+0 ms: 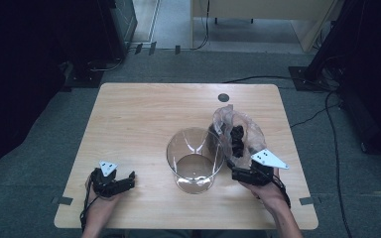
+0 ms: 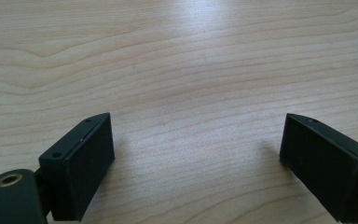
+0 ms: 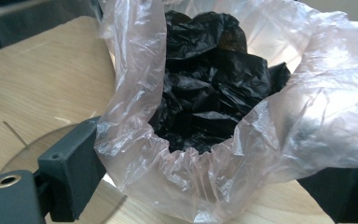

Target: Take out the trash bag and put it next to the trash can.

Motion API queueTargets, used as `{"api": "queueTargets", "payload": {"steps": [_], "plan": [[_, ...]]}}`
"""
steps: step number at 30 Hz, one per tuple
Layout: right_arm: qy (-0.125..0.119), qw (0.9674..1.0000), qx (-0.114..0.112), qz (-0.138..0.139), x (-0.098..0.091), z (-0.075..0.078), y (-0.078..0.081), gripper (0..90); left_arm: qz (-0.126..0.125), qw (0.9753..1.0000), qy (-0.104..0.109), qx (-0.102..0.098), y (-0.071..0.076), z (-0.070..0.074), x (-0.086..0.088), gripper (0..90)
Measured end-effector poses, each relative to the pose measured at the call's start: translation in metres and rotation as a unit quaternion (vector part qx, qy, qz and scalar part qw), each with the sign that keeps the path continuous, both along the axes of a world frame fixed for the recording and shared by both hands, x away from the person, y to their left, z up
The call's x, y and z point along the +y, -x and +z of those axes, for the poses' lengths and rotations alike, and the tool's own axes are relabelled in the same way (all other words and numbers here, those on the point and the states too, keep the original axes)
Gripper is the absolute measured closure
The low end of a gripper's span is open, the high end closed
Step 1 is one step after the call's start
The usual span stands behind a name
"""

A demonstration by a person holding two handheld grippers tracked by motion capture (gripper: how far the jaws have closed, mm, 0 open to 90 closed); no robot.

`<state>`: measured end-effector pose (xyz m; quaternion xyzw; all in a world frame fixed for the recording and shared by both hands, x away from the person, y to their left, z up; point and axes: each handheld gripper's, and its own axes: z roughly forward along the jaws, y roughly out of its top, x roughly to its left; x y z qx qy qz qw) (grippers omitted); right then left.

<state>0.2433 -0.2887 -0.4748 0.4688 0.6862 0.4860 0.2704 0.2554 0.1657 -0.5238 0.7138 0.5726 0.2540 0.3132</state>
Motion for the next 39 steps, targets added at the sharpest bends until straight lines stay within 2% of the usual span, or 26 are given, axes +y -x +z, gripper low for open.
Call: {"api": "queueTargets", "payload": {"steps": [9, 13, 15, 17, 25, 39], "plan": [[0.012, 0.9997, 0.022, -0.001, -0.008, -0.010, 0.006, 9.5, 0.000, 1.0000, 0.000, 0.000, 0.000, 0.000, 0.000, 9.3], [0.015, 0.9994, 0.030, 0.010, -0.010, -0.014, 0.009, 7.7, 0.000, 1.0000, 0.000, 0.000, 0.000, 0.000, 0.000, 9.3], [0.017, 0.9992, 0.031, 0.017, -0.010, -0.015, 0.011, 1.2, 0.000, 1.0000, 0.000, 0.000, 0.000, 0.000, 0.000, 9.3], [0.019, 0.9991, 0.032, 0.022, -0.010, -0.016, 0.013, 0.0, 0.000, 1.0000, 0.000, 0.000, 0.000, 0.000, 0.000, 9.3], [0.036, 0.9984, 0.044, 0.003, -0.016, -0.023, 0.014, 0.0, 0.000, 1.0000, 0.000, 0.000, 0.000, 0.000, 0.000, 9.3], [0.057, 0.9962, 0.058, -0.032, -0.049, -0.032, 0.024, 0.0, 0.000, 1.0000, 0.000, 0.000, 0.000, 0.000, 0.000, 9.3]]}}
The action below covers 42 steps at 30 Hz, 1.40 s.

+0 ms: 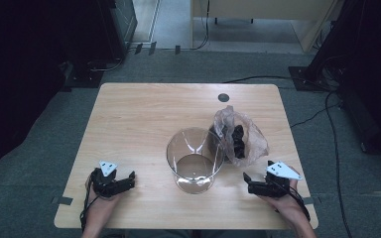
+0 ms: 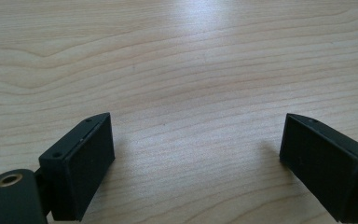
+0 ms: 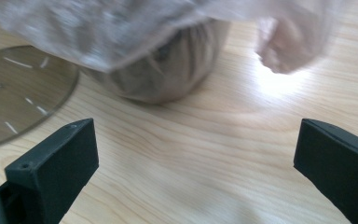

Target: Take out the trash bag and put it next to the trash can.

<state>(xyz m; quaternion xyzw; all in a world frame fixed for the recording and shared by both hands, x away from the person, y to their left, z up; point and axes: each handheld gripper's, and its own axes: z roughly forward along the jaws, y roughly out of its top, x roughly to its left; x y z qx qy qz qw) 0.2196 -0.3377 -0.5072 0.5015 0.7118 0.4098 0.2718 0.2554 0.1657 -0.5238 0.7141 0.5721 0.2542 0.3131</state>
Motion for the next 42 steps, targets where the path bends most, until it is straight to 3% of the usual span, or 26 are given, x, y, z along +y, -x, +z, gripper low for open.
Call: {"api": "queueTargets", "payload": {"steps": [17, 24, 31, 42], "plan": [[0.011, 0.9987, 0.014, -0.047, -0.037, -0.007, 0.006, 0.0, 0.000, 1.0000, 0.000, 0.000, 0.000, 0.000, 0.000, 9.3], [0.024, 0.9960, 0.027, -0.081, -0.054, -0.012, 0.008, 0.0, 0.000, 1.0000, 0.000, 0.000, 0.000, 0.000, 0.000, 9.3], [0.032, 0.9907, 0.049, -0.123, -0.066, -0.015, 0.008, 0.0, 0.000, 1.0000, 0.000, 0.000, 0.000, 0.000, 0.000, 9.3], [0.040, 0.9882, 0.070, -0.130, -0.070, -0.018, 0.013, 0.6, 0.000, 1.0000, 0.000, 0.000, 0.000, 0.000, 0.000, 9.3]]}}
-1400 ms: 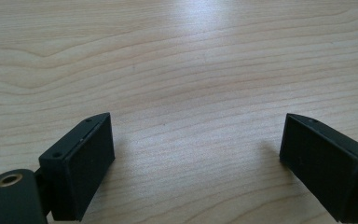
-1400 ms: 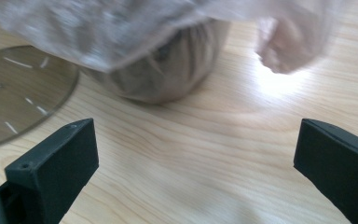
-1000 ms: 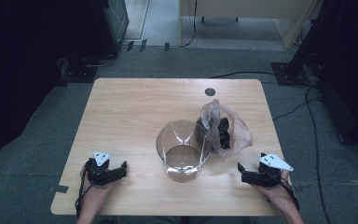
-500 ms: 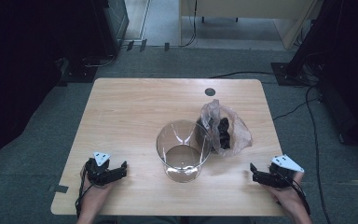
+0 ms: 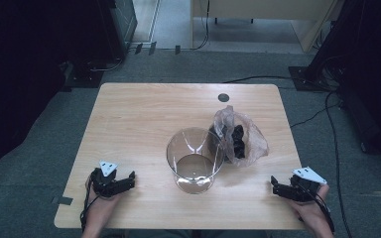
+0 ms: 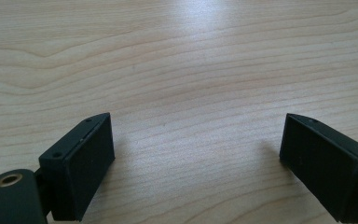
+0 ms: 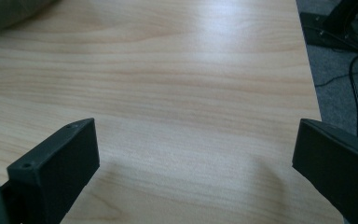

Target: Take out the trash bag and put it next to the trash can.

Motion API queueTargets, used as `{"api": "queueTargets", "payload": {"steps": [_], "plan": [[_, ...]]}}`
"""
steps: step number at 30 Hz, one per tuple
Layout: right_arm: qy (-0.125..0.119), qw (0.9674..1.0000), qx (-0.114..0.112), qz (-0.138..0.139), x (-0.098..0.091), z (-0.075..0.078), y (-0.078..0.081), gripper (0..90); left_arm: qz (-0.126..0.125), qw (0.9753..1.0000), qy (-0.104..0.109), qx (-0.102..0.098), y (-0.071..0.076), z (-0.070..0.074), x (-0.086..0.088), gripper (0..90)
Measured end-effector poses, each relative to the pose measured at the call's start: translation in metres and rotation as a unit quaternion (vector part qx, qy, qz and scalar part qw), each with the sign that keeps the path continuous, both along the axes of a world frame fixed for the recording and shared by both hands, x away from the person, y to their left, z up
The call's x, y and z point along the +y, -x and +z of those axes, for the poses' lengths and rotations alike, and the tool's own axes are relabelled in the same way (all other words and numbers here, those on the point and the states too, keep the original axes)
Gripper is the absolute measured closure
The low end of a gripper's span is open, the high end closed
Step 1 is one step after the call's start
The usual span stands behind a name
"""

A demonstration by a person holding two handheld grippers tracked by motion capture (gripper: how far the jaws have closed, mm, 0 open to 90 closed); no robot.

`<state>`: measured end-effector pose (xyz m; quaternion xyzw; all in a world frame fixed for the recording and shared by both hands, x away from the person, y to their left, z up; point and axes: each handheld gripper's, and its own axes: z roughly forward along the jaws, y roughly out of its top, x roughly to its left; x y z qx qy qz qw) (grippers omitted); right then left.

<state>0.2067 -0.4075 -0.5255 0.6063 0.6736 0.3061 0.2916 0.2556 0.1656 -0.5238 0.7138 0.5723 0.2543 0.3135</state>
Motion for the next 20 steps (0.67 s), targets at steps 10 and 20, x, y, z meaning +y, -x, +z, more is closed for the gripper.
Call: {"api": "queueTargets", "payload": {"steps": [10, 20], "plan": [[-0.017, 0.9993, 0.032, -0.013, -0.0046, -0.0026, 0.0007, 5.4, 0.000, 1.0000, 0.000, 0.000, 0.0001, -0.0001, 0.0000, 9.3], [-0.017, 0.9993, 0.032, -0.013, -0.0048, -0.0027, 0.0006, 5.3, -0.001, 1.0000, 0.000, 0.000, 0.0000, 0.0000, 0.0000, 9.3]]}}
